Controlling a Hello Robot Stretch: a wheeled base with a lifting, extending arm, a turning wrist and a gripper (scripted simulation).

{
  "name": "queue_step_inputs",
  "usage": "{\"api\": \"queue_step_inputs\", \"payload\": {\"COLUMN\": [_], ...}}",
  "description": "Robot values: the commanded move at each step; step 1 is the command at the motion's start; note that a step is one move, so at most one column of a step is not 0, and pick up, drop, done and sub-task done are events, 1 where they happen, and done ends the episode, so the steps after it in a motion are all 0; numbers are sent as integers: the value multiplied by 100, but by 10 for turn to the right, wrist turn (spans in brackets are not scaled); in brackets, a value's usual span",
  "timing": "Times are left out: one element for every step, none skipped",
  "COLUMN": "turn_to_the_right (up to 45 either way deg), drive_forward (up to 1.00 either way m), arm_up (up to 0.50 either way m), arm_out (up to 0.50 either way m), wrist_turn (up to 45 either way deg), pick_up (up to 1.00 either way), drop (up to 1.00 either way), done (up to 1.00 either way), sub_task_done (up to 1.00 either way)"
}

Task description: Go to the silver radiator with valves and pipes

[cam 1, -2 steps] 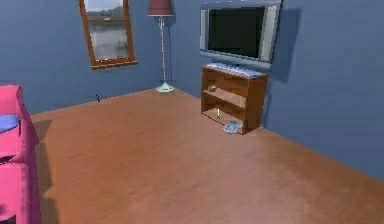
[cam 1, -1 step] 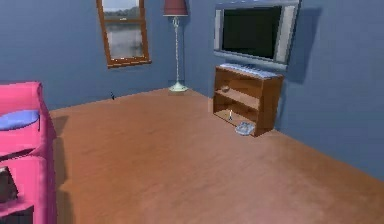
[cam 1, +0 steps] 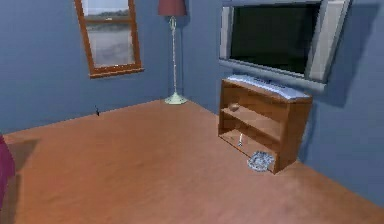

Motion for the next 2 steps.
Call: {"api": "queue_step_inputs", "payload": {"turn_to_the_right": [-360, 0], "drive_forward": [0, 100], "arm_up": [0, 0], "arm_out": [0, 0], "wrist_turn": [0, 0], "pick_up": [0, 0], "drop": [0, 0], "done": [0, 0], "sub_task_done": [0, 0]}}
